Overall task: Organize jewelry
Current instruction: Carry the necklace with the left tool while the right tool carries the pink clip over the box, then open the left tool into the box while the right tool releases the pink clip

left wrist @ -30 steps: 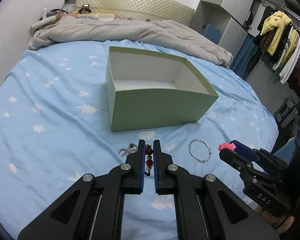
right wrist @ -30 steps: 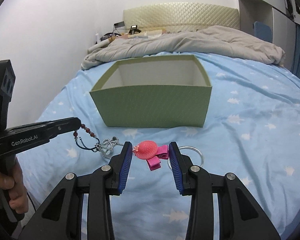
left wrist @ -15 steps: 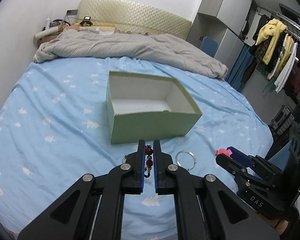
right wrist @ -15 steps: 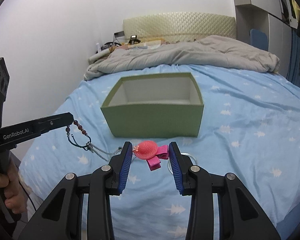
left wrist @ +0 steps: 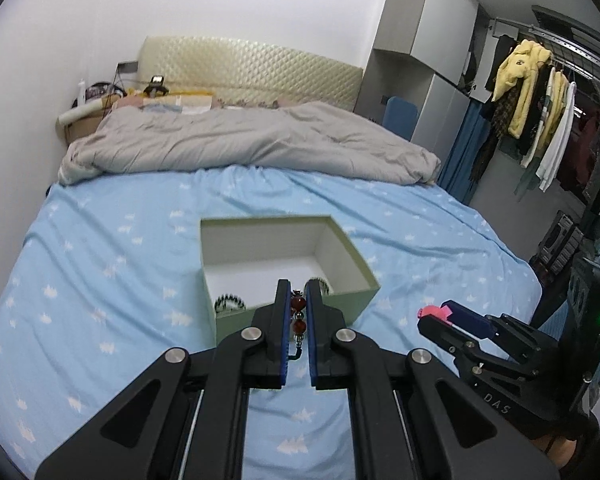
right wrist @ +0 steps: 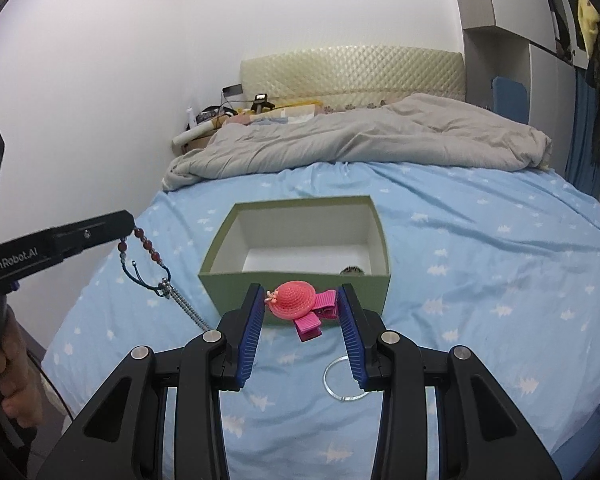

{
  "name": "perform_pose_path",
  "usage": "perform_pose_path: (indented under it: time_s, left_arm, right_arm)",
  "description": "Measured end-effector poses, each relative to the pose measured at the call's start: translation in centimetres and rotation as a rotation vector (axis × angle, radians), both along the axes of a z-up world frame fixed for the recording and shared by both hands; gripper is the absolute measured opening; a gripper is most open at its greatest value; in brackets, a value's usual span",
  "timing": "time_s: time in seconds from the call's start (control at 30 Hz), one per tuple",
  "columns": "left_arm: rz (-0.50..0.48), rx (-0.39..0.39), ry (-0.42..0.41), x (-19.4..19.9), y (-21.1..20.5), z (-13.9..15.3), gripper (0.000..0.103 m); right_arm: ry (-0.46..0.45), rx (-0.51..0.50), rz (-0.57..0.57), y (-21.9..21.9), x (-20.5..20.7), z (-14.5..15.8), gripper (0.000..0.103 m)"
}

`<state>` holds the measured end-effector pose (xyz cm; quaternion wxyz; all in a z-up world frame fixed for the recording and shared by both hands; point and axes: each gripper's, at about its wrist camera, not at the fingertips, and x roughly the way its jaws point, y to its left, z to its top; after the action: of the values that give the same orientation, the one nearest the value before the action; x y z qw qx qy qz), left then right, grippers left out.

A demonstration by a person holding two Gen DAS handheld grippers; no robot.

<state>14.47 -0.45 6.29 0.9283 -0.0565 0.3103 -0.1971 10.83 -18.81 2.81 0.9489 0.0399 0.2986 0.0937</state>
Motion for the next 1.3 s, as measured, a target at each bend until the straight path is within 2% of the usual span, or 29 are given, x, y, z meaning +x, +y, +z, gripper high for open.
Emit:
perform_pose_path:
  time_s: [0.33,0.6,0.97,1.3]
  left_arm:
    - [-0.003,0.019,-0.044,2.4,-1.1,2.2,0.007]
    - [0.017,0.030,-0.038,5.7,-0.8,1.8,0.007]
    - [0.038,0.079,-0.023,12.5,-1.0,0.2,0.007]
    - [0.053,0.115,0.063,18.8,-1.5,-5.0,0.007]
  right_arm:
    - [-0.020,0.005,0.012,-0.3,3.2,2.4,0.035]
    - [0.002,0.009,0.015,-0.3,7.0,2.1,0.035]
    - [0.066,-0.010,0.016,-0.6,14.4,-0.6,0.036]
    - [0.191,-0.031,0.032,-0.3,20.6,-6.0,0.036]
